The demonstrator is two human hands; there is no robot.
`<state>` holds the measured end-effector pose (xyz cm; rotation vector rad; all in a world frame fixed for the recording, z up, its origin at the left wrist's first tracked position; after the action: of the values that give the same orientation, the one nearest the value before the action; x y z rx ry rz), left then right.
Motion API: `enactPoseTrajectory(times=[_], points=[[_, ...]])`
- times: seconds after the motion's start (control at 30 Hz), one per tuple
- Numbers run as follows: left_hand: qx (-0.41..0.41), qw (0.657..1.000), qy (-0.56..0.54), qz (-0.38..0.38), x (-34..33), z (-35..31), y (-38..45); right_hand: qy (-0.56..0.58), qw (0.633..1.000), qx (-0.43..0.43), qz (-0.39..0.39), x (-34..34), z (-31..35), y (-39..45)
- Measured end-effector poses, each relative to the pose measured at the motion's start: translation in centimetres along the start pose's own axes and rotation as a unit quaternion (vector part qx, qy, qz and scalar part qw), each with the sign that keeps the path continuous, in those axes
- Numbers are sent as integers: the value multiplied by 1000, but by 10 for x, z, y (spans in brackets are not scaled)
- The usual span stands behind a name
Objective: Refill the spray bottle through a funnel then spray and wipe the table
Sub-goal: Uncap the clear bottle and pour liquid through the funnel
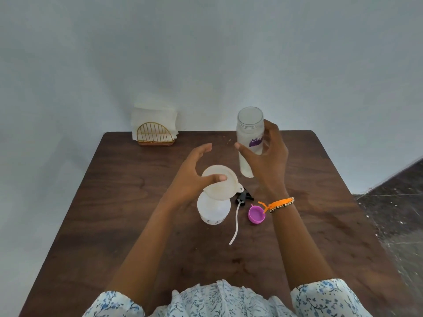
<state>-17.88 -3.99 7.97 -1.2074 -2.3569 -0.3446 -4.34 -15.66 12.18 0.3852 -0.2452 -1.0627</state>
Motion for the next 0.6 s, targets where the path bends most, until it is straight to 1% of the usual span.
enactPoseTrajectory(times=[0.17, 0.3, 0.6], points=[[32, 999, 9, -9, -19, 19, -27, -40, 999, 3, 17, 18, -14, -17], [20, 1000, 22, -4, -26, 24, -34, -85, 996, 12, 38, 25, -28, -31], [25, 996, 57, -60, -34, 18, -32, -130, 989, 11, 68, 28, -44, -44]])
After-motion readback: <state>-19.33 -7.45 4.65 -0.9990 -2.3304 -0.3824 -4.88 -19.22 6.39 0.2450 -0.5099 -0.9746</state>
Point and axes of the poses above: each hand's wrist, its own y-axis towards the middle knuckle, its own x-axis out of the back of the hand, z = x × y, the point moved 1 cm from there along y, towards the middle knuckle, and after that the axes turned 13 degrees about y, right-handed, at the moved point
